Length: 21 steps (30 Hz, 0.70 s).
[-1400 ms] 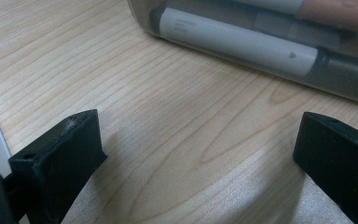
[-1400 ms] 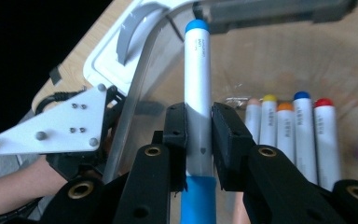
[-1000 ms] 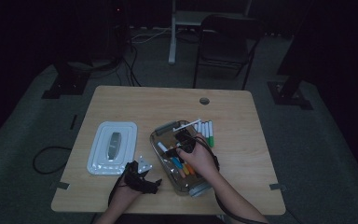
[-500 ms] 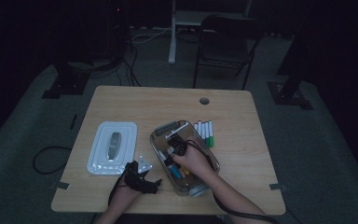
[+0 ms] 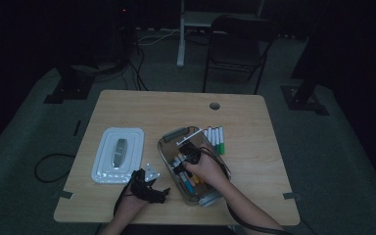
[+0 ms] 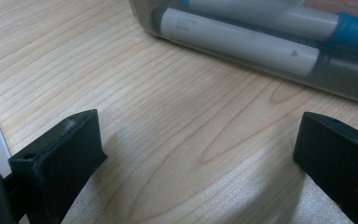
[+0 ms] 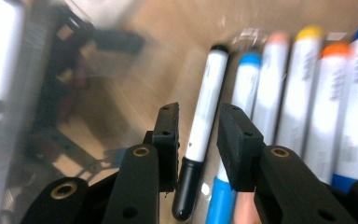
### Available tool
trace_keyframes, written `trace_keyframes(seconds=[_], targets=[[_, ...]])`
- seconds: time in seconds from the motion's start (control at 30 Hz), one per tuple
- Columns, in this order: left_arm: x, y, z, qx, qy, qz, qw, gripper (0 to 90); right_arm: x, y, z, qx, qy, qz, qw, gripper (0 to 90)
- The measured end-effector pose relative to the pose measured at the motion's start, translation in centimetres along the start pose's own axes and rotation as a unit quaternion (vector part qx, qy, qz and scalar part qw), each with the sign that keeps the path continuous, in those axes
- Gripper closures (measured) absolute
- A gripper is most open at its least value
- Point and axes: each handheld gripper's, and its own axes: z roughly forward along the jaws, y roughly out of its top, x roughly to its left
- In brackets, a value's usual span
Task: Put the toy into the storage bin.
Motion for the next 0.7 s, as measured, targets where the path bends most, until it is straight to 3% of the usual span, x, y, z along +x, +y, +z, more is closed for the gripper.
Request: trace_keyframes(seconds=[0.13, 0.27, 0.47, 0.57, 0.7], targets=[[0.0, 0.0, 0.0, 0.0, 0.0, 0.0, 1.0, 1.9, -0.1, -0.3, -2.9, -0.048, 0.017, -0.004, 0.9987, 65.7], [0.0, 0.0, 0.0, 0.0, 0.0, 0.0, 1.0, 1.9, -0.6, -0.8, -6.4, -0.104, 0.02, -0.005, 0.9944, 63.3], [0.0, 0.0, 0.0, 0.0, 0.0, 0.0, 1.0, 1.9, -3.0, -2.2, -10.6, -0.178, -0.016, -0.005, 0.9838, 58.8], [0.0, 0.0, 0.0, 0.0, 0.0, 0.0, 1.0, 1.9, -4.7, -2.9, -11.7, -0.204, -0.038, 0.004, 0.9782, 57.2], [0.0, 0.0, 0.0, 0.0, 0.0, 0.0, 1.0, 1.9, -7.3, -3.8, -12.3, -0.215, -0.064, 0.037, 0.9738, 58.8]])
